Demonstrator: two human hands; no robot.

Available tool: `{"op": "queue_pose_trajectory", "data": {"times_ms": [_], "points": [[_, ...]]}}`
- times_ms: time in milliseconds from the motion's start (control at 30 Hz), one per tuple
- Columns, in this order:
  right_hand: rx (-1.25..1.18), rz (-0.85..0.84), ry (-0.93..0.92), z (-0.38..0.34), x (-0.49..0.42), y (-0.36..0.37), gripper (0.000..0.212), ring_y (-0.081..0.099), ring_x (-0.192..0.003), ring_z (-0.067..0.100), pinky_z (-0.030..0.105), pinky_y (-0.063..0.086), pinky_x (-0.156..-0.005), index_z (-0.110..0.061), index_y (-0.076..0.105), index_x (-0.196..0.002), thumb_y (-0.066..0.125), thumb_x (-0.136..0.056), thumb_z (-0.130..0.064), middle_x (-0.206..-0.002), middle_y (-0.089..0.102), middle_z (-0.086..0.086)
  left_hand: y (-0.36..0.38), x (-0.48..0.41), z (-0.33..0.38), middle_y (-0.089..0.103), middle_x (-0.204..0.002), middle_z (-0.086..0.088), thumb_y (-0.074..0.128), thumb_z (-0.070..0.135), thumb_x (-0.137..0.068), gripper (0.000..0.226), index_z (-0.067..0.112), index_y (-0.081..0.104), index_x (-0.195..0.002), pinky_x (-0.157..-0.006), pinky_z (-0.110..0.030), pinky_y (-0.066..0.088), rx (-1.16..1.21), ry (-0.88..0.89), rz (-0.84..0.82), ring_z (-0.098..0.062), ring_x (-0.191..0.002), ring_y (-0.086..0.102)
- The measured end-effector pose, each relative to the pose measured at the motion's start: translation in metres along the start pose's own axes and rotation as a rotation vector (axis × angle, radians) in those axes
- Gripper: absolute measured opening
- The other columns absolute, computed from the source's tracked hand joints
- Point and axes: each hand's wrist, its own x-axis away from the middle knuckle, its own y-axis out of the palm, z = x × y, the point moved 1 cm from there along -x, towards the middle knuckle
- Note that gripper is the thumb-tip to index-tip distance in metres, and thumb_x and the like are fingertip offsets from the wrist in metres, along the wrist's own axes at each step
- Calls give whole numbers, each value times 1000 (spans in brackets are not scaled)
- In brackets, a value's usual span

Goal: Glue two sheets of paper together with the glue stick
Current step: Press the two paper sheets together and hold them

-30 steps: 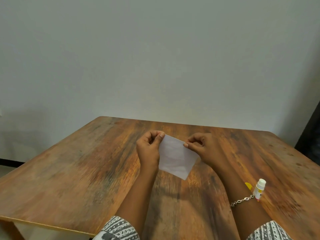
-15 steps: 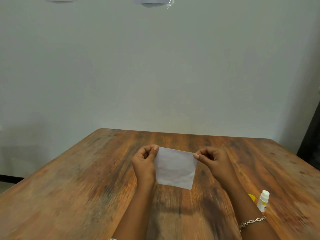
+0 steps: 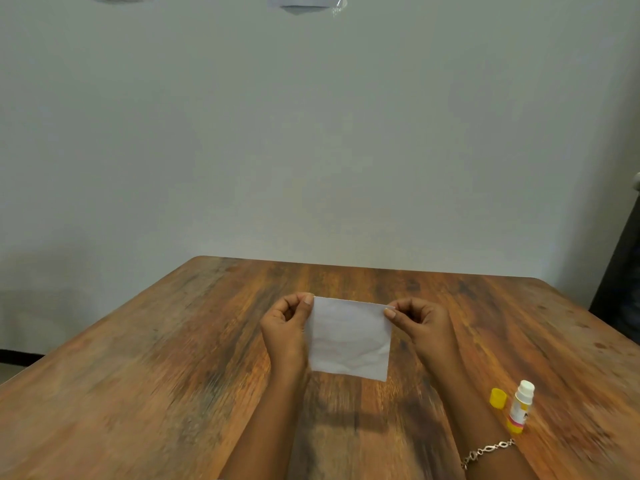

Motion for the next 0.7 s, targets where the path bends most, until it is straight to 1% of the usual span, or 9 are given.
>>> {"op": "queue_pose_trajectory", "data": {"times_ms": [67, 133, 200, 233, 367, 433, 500, 567, 700], "points": [[3, 28, -15, 0, 1, 1, 10, 64, -72, 14, 17, 51, -61, -10, 67, -72, 64, -81, -5, -73, 68, 4, 1, 4, 5, 66, -79, 6, 65, 5, -81, 9, 14, 65, -81, -70, -19, 47, -128, 177, 20, -10, -79, 62], [26, 48, -35, 0, 3, 3, 11, 63, -71, 15, 20, 50, -62, -9, 67, -71, 63, -81, -5, -72, 68, 4, 6, 9, 15, 65, -82, 11, 68, 6, -79, 11, 15, 66, -85, -72, -7, 43, -265, 413, -1, 2, -81, 59], [73, 57, -62, 0, 4, 5, 13, 63, -70, 14, 21, 49, -62, -12, 66, -70, 64, -81, -4, -70, 66, 2, 15, 12, 23, 63, -80, 12, 65, 9, -78, 6, 14, 67, -82, -70, -5, 42, -378, 604, -113, 6, -77, 57], [90, 57, -73, 0, 4, 7, 14, 63, -70, 13, 21, 50, -62, -13, 66, -70, 64, -80, -4, -70, 66, 1, 20, 14, 24, 63, -78, 10, 62, 11, -77, 5, 13, 67, -79, -69, -7, 42, -422, 658, -176, 4, -77, 57], [120, 24, -122, -4, 6, 12, 10, 63, -70, 10, 16, 50, -61, -13, 67, -73, 65, -80, -7, -70, 67, -2, 35, 19, 17, 67, -76, -3, 59, 12, -77, 9, 8, 66, -74, -67, -22, 44, -520, 703, -364, -10, -73, 59], [137, 4, -134, -5, 8, 15, 7, 62, -70, 9, 15, 48, -60, -11, 68, -74, 65, -80, -8, -69, 67, -3, 38, 20, 12, 67, -76, -3, 62, 11, -78, 7, 9, 66, -73, -66, -15, 40, -550, 707, -382, -9, -72, 57], [166, -3, -142, -5, 9, 16, 6, 62, -68, 10, 19, 49, -61, -9, 69, -76, 65, -80, -9, -69, 67, 0, 38, 18, 10, 68, -75, -3, 65, 6, -78, 7, 9, 67, -73, -65, -8, 37, -559, 702, -379, -6, -71, 55], [174, -2, -148, -5, 9, 16, 5, 63, -69, 14, 23, 51, -62, -7, 69, -76, 66, -80, -8, -69, 67, 4, 37, 17, 9, 68, -76, -4, 67, 3, -78, 8, 9, 68, -74, -66, -6, 40, -551, 685, -388, 0, -69, 52], [172, 16, -151, -5, 10, 18, 4, 63, -67, 10, 18, 49, -60, -9, 70, -75, 67, -79, -8, -69, 67, 0, 33, 15, 9, 67, -76, -2, 66, 2, -80, 8, 8, 69, -76, -72, -5, 41, -542, 625, -411, 6, -69, 50]]}}
